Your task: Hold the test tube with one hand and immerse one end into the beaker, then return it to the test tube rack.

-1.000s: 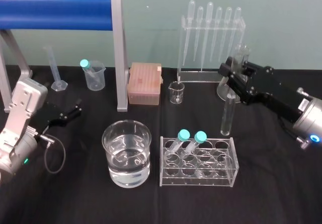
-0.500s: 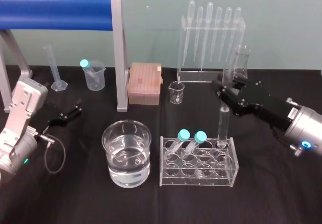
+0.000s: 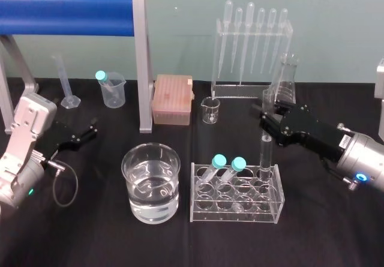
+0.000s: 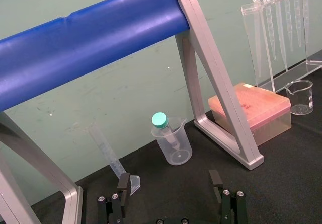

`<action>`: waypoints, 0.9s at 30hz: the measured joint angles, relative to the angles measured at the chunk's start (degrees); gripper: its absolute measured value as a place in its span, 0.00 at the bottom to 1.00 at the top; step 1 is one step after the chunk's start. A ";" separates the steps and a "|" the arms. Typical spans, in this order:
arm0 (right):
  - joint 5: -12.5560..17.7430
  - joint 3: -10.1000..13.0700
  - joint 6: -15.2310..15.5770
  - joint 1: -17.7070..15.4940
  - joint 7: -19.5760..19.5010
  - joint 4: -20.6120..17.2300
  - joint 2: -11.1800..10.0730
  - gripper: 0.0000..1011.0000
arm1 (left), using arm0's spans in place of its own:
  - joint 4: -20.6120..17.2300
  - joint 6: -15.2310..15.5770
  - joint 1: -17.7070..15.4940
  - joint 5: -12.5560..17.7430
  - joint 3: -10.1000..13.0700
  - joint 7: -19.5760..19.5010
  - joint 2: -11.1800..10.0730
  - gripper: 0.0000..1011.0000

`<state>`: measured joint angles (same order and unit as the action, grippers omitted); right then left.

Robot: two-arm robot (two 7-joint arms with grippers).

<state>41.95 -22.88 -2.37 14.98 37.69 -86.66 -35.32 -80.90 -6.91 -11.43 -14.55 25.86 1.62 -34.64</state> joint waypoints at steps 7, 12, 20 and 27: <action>-0.60 -0.59 -0.07 0.79 1.10 1.82 0.11 0.22 | 0.00 0.00 0.00 0.00 0.00 0.00 0.00 0.99; -0.93 -1.29 0.03 1.46 2.12 3.45 0.36 0.22 | 0.00 0.00 0.00 0.00 0.00 0.00 0.00 0.99; -1.28 -2.12 0.16 2.10 3.02 5.45 0.87 0.22 | 0.00 0.00 0.00 0.00 0.00 0.00 0.00 0.99; -1.43 -2.95 0.13 2.92 4.01 8.05 1.75 0.22 | 0.00 0.00 0.00 0.00 0.00 0.00 0.00 0.99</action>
<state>40.51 -25.83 -2.25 17.90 41.70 -78.61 -33.57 -80.90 -6.91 -11.43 -14.55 25.86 1.62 -34.65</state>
